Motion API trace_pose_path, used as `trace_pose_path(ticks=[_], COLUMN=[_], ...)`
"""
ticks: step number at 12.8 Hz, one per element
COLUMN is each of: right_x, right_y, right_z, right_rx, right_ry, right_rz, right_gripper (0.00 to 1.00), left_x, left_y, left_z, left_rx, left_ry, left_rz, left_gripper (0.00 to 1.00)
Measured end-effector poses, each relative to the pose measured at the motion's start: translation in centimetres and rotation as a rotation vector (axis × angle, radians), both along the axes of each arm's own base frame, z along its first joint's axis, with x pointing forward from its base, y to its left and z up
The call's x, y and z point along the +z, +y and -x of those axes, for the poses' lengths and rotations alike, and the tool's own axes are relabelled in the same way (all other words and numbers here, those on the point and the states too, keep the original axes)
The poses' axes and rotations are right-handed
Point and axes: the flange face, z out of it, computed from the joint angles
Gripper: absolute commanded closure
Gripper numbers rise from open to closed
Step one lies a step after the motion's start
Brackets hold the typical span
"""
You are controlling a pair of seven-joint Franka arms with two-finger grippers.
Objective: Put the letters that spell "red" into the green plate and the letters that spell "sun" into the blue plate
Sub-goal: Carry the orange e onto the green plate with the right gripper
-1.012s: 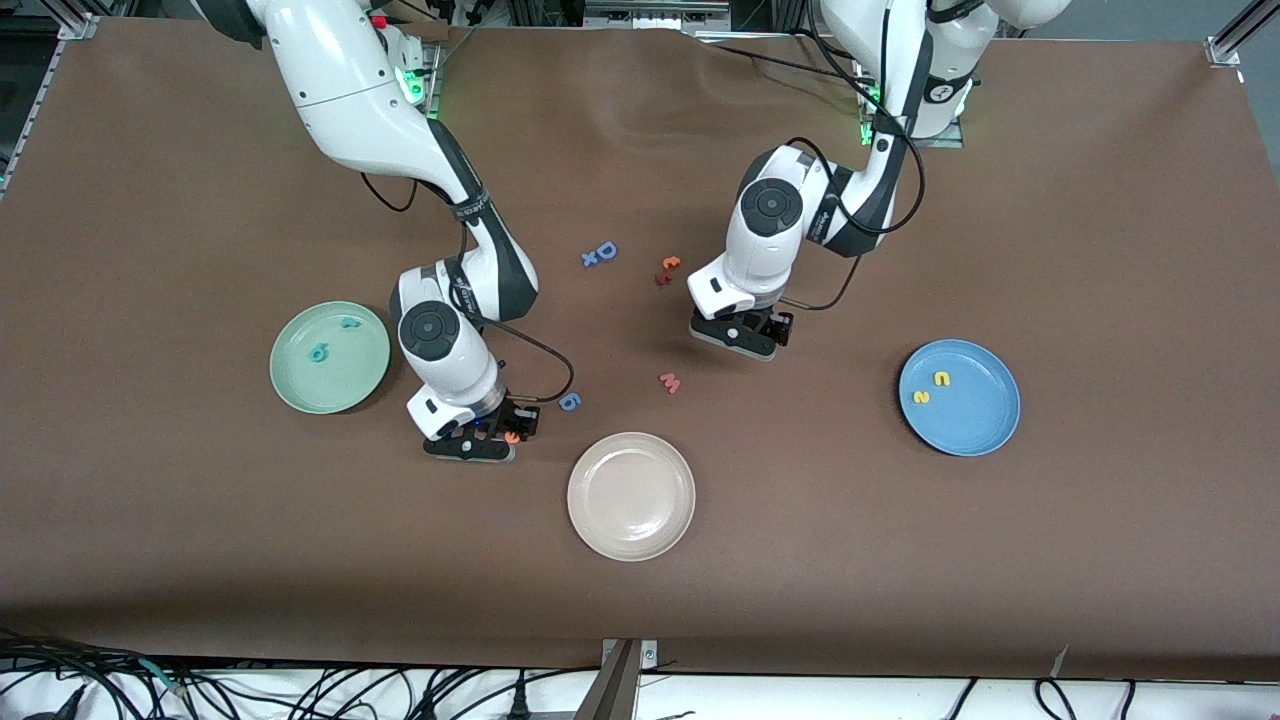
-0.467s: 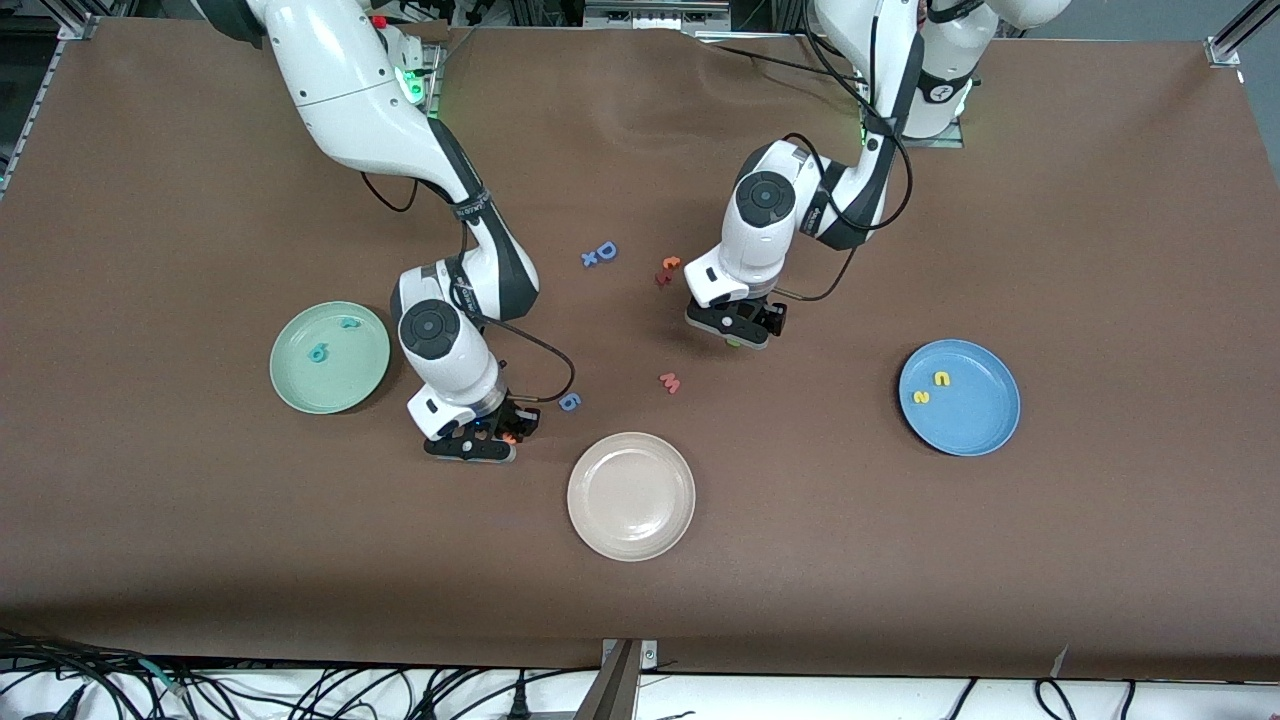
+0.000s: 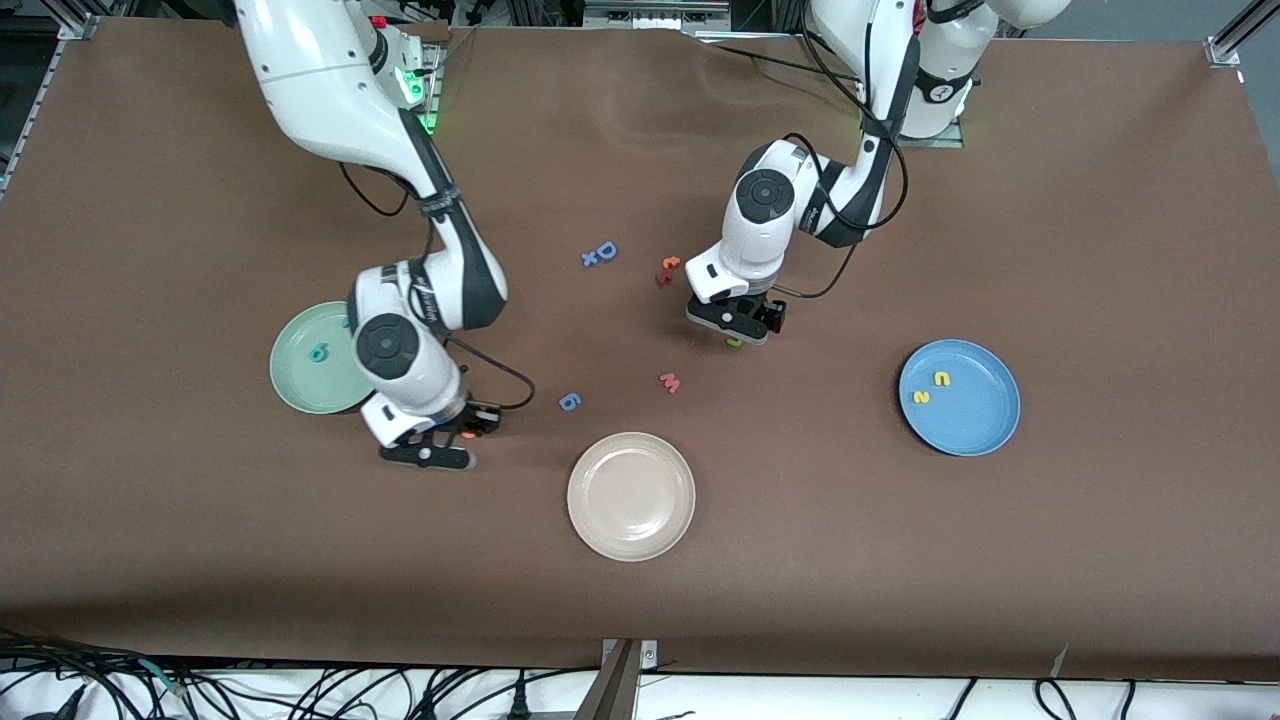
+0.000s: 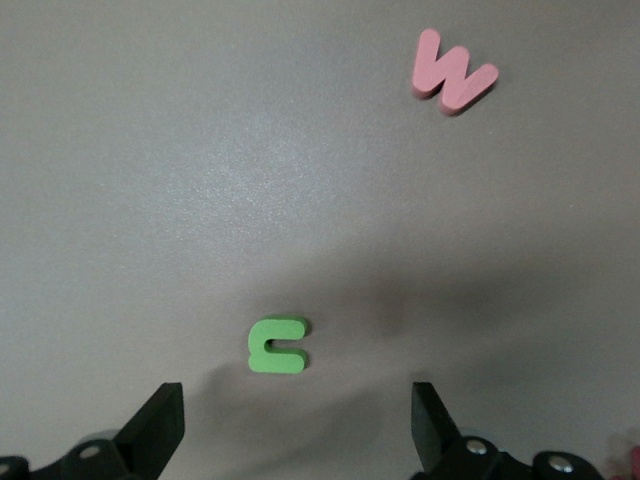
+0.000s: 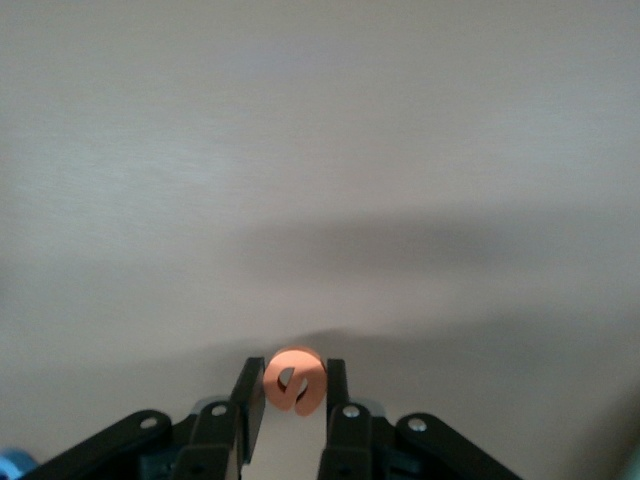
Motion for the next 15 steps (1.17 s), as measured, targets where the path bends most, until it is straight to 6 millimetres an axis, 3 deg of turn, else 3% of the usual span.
trace_pose_path(ticks=[3,5,8,10,13,14,15], right_x=[4.5,4.9,0.0,-3.5,-5.1,-5.3,-5.2], right_y=[-7.0,-11.3,-15.9,-17.7,-18.8,-19.0,-19.2], right_z=[-0.4,0.1,2.3,4.4,5.9,6.0,6.1], right_rx=[0.006,0.005,0.023,0.034,0.031,0.03,0.03], right_ry=[0.109,0.168,0.169,0.15,0.17,0.174,0.175], right_rz=[0.055,0.071,0.083,0.094,0.099,0.099,0.099], right_gripper=[0.83,0.83,0.83,0.82,0.78,0.61,0.21], left_x=[-1.1,-1.7,-1.8,-1.7,-1.6,-1.6,-1.6], left_y=[0.1,0.3,0.4,0.4,0.5,0.5,0.5], left_z=[0.0,-0.1,-0.1,-0.2,-0.7,-0.8,-0.9], left_rx=[-0.002,0.001,0.002,0.006,0.035,0.037,0.037], left_ry=[-0.01,-0.013,-0.013,-0.015,-0.016,-0.017,-0.019], left_rz=[-0.006,-0.01,-0.011,-0.009,0.008,0.009,0.009], left_gripper=[0.0,0.0,0.0,0.0,0.0,0.0,0.0])
